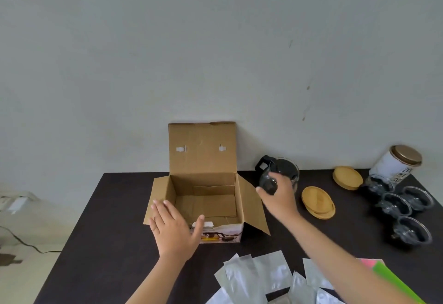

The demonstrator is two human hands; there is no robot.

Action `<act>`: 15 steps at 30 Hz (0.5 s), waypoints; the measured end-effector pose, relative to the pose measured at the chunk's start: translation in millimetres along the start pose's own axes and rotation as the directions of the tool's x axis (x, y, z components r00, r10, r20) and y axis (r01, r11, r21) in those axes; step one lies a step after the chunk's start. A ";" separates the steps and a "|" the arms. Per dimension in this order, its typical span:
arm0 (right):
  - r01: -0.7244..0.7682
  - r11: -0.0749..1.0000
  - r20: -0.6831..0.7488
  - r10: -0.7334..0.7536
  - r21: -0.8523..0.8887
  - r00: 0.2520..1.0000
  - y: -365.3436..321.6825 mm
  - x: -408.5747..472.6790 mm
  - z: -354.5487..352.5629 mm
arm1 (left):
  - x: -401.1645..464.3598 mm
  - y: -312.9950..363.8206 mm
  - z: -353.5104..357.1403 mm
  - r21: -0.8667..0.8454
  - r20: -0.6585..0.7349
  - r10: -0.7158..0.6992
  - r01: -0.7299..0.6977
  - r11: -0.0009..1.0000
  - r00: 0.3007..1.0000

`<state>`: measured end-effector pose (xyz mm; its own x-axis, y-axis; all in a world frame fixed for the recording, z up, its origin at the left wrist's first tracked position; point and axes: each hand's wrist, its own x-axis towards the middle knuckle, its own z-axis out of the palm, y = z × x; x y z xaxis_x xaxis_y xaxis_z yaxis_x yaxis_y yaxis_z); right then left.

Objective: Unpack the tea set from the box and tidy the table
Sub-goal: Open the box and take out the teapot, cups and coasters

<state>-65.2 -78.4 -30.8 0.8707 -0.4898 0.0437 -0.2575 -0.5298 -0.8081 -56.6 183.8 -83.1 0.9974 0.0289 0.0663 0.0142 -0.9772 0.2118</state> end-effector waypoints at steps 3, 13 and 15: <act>-0.245 0.897 -0.084 0.294 0.367 0.952 -6.7 -65.5 22.0 | 0.0 -1.1 -2.9 0.003 0.027 0.013 -0.014 1.000 1.000; -0.401 -0.315 0.506 0.617 0.860 0.602 -19.8 -115.7 30.7 | -12.9 2.5 -40.6 -0.391 0.207 -0.388 0.440 0.808 0.898; -0.339 -0.418 0.533 0.551 0.842 0.642 -23.0 -112.4 23.7 | -10.3 -2.4 -49.9 -0.524 0.280 -0.444 0.523 0.672 0.851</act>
<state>-147.2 5.2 -31.0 0.6406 -0.2379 -0.7301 0.1651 0.9712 -0.1717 -70.4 196.3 -35.6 0.8627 0.3990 -0.3108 0.4938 -0.5319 0.6879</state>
